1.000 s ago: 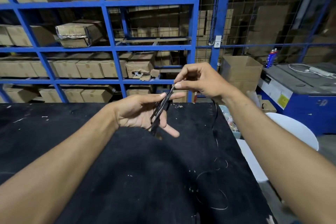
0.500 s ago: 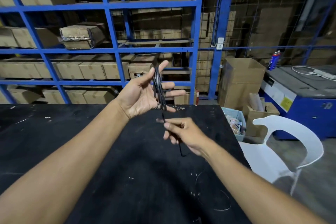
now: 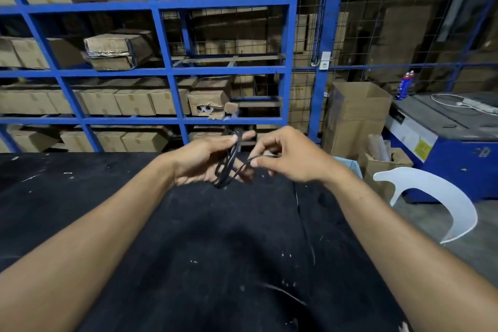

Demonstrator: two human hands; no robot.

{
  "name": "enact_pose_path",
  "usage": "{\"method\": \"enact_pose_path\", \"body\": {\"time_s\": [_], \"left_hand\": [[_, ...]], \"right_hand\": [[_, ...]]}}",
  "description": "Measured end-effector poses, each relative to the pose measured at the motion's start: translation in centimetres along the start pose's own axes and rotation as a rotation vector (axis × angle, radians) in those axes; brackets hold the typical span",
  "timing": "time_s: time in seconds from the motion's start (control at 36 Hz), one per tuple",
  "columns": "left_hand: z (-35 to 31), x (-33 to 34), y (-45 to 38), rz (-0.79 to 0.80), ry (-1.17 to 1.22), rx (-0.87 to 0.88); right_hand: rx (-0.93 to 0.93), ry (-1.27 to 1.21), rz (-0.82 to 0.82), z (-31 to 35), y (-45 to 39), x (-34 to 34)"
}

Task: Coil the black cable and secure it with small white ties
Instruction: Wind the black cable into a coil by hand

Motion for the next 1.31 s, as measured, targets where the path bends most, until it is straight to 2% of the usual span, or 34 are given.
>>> {"method": "enact_pose_path", "body": {"time_s": [0.11,0.25,0.36,0.47,0.56,0.64,0.75,0.86,1.03,1.17,1.31], "left_hand": [[0.8,2.1,0.4,0.164,0.037,-0.095],[0.3,3.0,1.2,0.309,0.083,-0.098],[-0.4,3.8,1.6,0.453,0.115,-0.09],[-1.1,4.5,1.8,0.562,0.2,-0.051],[-1.7,5.0,1.7,0.613,0.308,0.013],[-2.9,5.5,1.4,0.646,0.398,0.103],[-4.5,5.0,0.5,0.536,0.43,0.22],[-5.6,3.2,-0.5,0.312,0.492,0.33],[-6.9,0.0,-1.5,-0.036,0.452,0.458],[-6.3,-2.5,-1.5,-0.271,0.283,0.509],[-5.4,-2.1,-1.6,-0.307,-0.057,0.412]], "right_hand": [[-0.071,-0.018,-0.016,0.5,-0.7,-1.9],[-0.185,-0.164,-0.026,1.0,-1.2,-3.4],[-0.209,-0.319,-0.067,-0.2,-1.5,-4.0],[-0.206,-0.564,-0.116,-1.6,-1.6,-3.7],[-0.131,-0.814,-0.159,-3.4,-1.8,-2.6],[-0.028,-0.882,-0.218,-5.4,-1.8,-0.7],[0.066,-0.929,-0.202,-6.5,-1.6,2.7],[0.187,-0.939,-0.242,-7.1,-1.0,5.4],[0.217,-0.822,-0.086,-6.6,-0.1,7.7],[0.175,-0.629,-0.019,-4.9,-0.3,6.5],[0.156,-0.383,-0.019,-3.3,-0.9,3.2]]}}
Point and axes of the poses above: each hand's wrist, its own y-axis away from the middle knuckle, its own x-axis out of the palm, z = x × y, the point moved 8 cm from there along -y, towards the middle knuckle, and after that the axes turned 6 degrees about z, right-handed, at the moved point
